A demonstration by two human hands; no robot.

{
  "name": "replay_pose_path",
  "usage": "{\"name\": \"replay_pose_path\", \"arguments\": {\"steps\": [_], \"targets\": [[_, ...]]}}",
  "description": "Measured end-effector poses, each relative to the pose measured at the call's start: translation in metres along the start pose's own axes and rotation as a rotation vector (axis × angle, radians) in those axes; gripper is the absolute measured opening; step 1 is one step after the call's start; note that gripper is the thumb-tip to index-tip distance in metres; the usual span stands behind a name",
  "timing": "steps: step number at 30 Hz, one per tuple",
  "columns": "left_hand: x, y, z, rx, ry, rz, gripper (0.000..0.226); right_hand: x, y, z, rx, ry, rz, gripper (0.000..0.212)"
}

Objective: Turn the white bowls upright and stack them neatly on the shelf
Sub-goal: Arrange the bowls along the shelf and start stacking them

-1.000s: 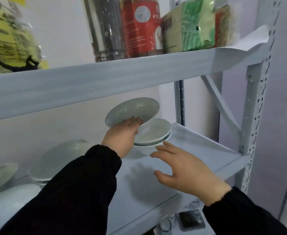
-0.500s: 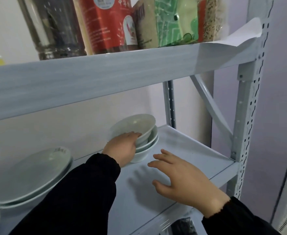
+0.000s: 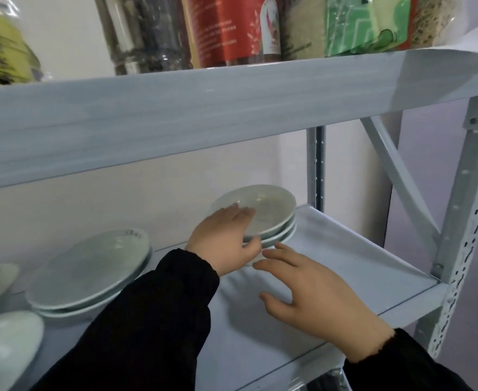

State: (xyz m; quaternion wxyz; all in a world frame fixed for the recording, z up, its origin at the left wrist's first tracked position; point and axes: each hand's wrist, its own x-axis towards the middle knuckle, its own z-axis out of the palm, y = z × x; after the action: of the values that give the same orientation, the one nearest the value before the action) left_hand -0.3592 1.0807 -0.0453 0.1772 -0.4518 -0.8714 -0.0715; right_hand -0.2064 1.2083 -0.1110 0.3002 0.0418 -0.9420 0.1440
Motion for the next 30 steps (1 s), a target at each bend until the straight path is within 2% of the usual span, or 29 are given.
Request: {"name": "replay_pose_path", "arguments": {"steps": [4,7,10,23,30], "targets": [[-0.041,-0.009,-0.036,0.008,0.114,-0.028,0.08,0.011,-0.015,0.007,0.03,-0.014,-0.047,0.049],[-0.083,-0.024,-0.056,0.046,0.127,-0.078,0.086,0.024,-0.038,0.017,0.051,-0.044,-0.115,0.056],[-0.125,-0.046,-0.073,0.107,0.12,-0.151,0.09,0.037,-0.067,0.032,0.114,-0.031,-0.166,0.053],[-0.32,-0.129,-0.143,0.194,0.227,-0.531,0.087,0.067,-0.215,0.098,0.266,-0.129,-0.44,0.049],[-0.389,-0.169,-0.148,0.17,0.178,-0.546,0.088,0.067,-0.281,0.115,0.287,-0.204,-0.422,0.061]]}}
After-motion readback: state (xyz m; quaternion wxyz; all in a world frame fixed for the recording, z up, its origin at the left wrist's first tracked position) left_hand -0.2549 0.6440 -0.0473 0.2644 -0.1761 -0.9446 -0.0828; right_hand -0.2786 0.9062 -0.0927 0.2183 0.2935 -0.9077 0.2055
